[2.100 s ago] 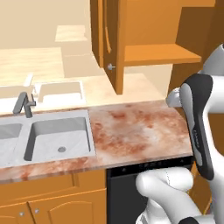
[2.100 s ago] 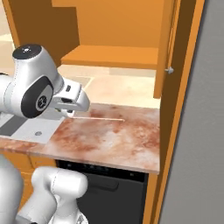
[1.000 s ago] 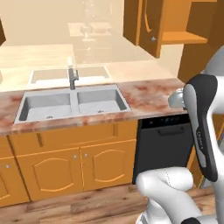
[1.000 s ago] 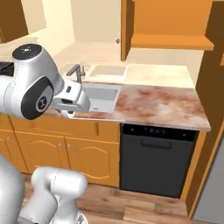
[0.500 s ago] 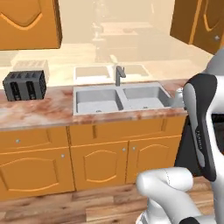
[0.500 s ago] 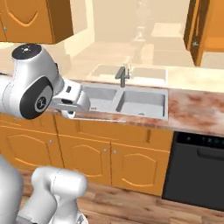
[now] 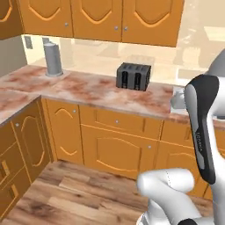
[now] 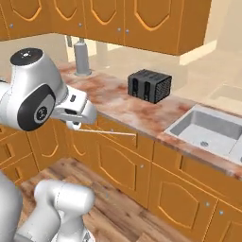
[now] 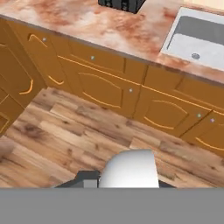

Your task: Open the cabinet and move the ladle to the pot. Then close the cabinet.

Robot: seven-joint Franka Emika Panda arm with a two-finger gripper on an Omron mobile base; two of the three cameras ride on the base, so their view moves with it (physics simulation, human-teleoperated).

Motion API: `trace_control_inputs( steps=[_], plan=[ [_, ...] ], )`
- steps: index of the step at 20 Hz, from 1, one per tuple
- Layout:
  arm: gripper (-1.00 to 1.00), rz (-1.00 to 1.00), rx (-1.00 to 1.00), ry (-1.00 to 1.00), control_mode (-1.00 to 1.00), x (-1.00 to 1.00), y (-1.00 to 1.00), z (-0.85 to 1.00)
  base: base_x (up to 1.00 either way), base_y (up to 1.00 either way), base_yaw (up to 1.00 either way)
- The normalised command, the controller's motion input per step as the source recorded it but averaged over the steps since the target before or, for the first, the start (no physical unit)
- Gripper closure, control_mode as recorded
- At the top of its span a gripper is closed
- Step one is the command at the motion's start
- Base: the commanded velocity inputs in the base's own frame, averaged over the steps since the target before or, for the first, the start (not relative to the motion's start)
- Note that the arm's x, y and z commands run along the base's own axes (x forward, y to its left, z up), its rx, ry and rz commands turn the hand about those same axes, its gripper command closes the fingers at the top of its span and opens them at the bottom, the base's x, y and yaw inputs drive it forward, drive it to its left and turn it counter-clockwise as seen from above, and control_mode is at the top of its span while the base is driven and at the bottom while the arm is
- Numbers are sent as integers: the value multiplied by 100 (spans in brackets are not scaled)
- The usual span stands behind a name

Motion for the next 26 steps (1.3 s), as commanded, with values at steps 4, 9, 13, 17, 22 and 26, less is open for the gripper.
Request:
trace_control_inputs(
  steps=[4,9,13,17,22,26],
  plan=[
    [100,0,0,0,100,0,0,0,6,66,78],
    [100,0,0,0,100,0,0,0,4,59,76],
    [100,0,0,0,100,0,0,0,7,59,74],
    [100,0,0,0,100,0,0,0,9,57,73],
    [100,0,0,0,100,0,0,0,8,53,72],
    [100,0,0,0,100,0,0,0,10,52,71]
  ],
)
